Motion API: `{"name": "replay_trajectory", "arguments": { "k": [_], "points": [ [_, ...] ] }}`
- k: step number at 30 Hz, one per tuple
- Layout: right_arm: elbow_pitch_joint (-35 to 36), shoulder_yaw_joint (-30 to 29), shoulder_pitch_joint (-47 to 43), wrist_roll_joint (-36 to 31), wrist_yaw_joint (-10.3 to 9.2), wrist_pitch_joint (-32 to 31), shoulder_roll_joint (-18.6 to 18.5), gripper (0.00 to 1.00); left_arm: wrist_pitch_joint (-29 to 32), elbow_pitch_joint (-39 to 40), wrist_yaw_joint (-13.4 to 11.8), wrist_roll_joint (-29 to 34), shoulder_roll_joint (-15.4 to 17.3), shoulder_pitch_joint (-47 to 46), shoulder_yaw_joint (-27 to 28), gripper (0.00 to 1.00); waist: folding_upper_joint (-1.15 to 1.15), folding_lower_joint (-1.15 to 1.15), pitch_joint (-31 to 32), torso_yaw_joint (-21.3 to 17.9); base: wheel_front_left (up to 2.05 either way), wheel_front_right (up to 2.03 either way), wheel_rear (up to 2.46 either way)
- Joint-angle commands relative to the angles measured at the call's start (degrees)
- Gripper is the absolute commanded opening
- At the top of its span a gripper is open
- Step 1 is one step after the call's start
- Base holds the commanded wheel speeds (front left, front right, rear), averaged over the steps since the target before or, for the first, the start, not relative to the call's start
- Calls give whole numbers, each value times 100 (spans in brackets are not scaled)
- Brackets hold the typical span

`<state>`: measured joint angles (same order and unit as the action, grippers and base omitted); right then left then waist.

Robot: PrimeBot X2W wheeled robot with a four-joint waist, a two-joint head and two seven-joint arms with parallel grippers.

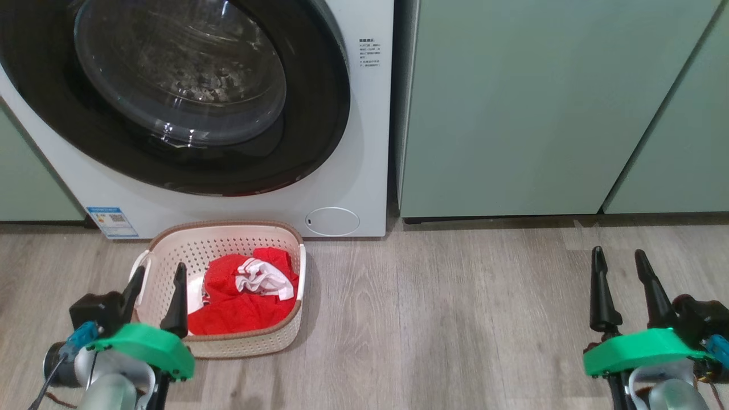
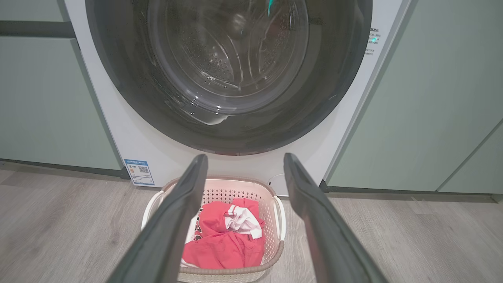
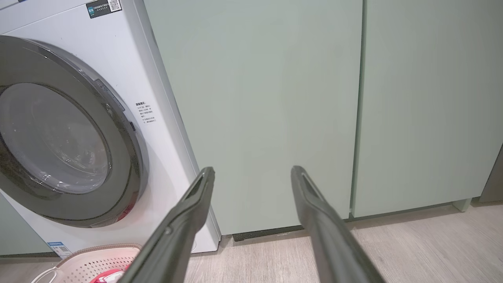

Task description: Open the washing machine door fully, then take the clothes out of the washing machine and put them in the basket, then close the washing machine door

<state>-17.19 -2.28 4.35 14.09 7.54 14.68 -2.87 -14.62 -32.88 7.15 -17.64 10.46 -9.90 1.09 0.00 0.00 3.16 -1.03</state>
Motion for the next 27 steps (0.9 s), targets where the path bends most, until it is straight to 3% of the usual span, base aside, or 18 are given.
{"name": "replay_trajectory", "arguments": {
  "k": [1,15,16,20,27],
  "points": [
    [177,133,80,2,-5,32,-1,100,-38,130,34,25,111,-277,194,100,0,0,-5,5,0,0,0],
    [142,153,85,3,-5,32,-1,100,-38,125,34,-34,144,-328,130,100,0,0,-29,-1,0,0,0],
    [-46,8,0,4,0,0,1,0,2,-66,-5,-16,-10,-2,-37,0,0,0,-30,-2,0,0,0],
    [-421,7,-138,15,0,-11,11,0,14,-355,-5,-25,-153,287,-45,0,0,0,-31,-3,0,0,0],
    [-391,-27,-110,448,0,-138,10,0,149,-247,-3,-434,-187,277,7,0,0,0,-47,3,0,0,0]
  ]
}}
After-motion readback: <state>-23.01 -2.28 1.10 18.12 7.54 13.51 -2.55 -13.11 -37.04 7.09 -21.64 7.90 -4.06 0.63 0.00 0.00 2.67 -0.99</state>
